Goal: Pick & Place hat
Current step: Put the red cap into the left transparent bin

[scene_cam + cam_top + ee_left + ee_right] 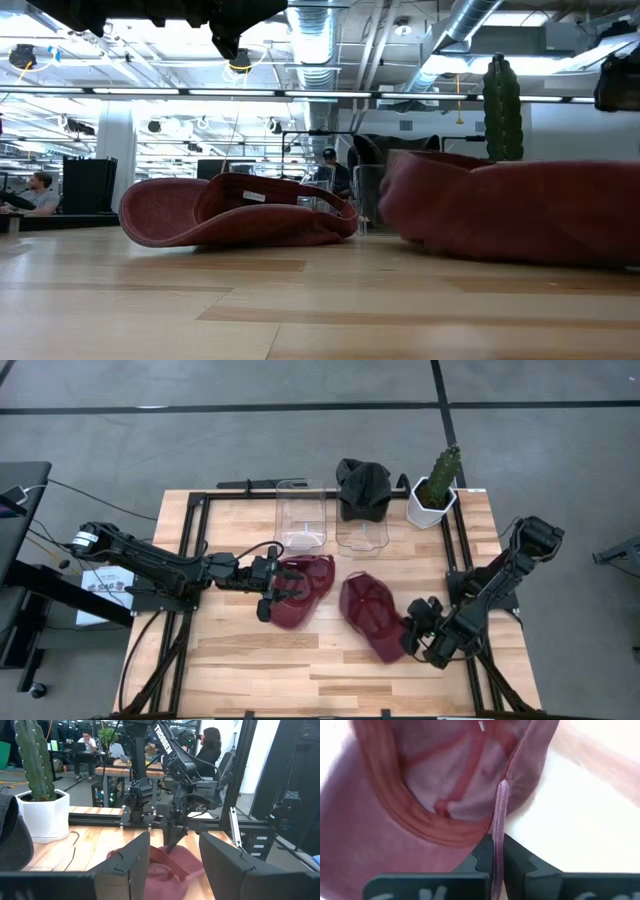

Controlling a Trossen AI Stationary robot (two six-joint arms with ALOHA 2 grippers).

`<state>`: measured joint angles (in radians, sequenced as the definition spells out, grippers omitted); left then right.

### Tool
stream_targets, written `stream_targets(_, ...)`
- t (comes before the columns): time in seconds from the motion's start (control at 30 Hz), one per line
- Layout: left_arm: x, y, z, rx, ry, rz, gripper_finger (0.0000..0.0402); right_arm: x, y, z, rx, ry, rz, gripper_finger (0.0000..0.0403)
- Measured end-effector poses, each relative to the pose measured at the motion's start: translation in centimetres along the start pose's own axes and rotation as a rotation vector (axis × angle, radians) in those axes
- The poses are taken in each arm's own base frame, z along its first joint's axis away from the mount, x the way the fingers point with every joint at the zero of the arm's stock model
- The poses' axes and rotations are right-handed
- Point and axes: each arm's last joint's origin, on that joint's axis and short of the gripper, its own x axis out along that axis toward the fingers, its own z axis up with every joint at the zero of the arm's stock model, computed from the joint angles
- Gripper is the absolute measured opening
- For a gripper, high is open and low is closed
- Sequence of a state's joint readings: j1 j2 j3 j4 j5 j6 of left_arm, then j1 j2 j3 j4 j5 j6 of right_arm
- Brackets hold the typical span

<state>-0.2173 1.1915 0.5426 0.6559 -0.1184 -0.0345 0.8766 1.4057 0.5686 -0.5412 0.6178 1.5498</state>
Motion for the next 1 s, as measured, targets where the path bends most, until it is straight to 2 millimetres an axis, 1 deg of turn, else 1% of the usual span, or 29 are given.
stream_targets(0.1,0.0,0.0,0.0,0.000,0.000,0.000,0.0169,-0.4,0.6,0.2,-0.043,-0.122,0.039,0.0006)
stream_targets(0.2,0.0,0.0,0.0,0.000,0.000,0.000,0.0169,-1.2,1.1,0.8,-0.096,-0.288,0.052,0.0005)
stream_targets(0.37,0.0,0.0,0.0,0.000,0.000,0.000,0.0169,-2.2,1.4,1.8,-0.172,-0.532,0.032,0.0004)
stream_targets(0.5,0.0,0.0,0.0,0.000,0.000,0.000,0.0169,-2.5,1.4,2.6,-0.215,-0.662,-0.013,0.0003)
stream_targets(0.63,0.0,0.0,0.0,0.001,-0.004,0.000,0.0169,-2.0,1.2,3.6,-0.222,-0.690,-0.078,0.0003)
stream_targets(0.8,0.0,0.0,0.1,0.033,-0.014,0.008,0.0169,-0.9,1.0,4.9,-0.188,-0.578,-0.106,0.0003)
stream_targets(0.87,0.0,0.2,0.2,0.050,-0.024,0.058,0.0169,-0.7,1.3,5.2,-0.194,-0.559,-0.097,0.0003)
stream_targets(1.0,-0.1,0.6,0.2,0.054,-0.025,0.227,0.0169,-0.7,2.2,6.3,-0.216,-0.513,-0.019,0.0003)
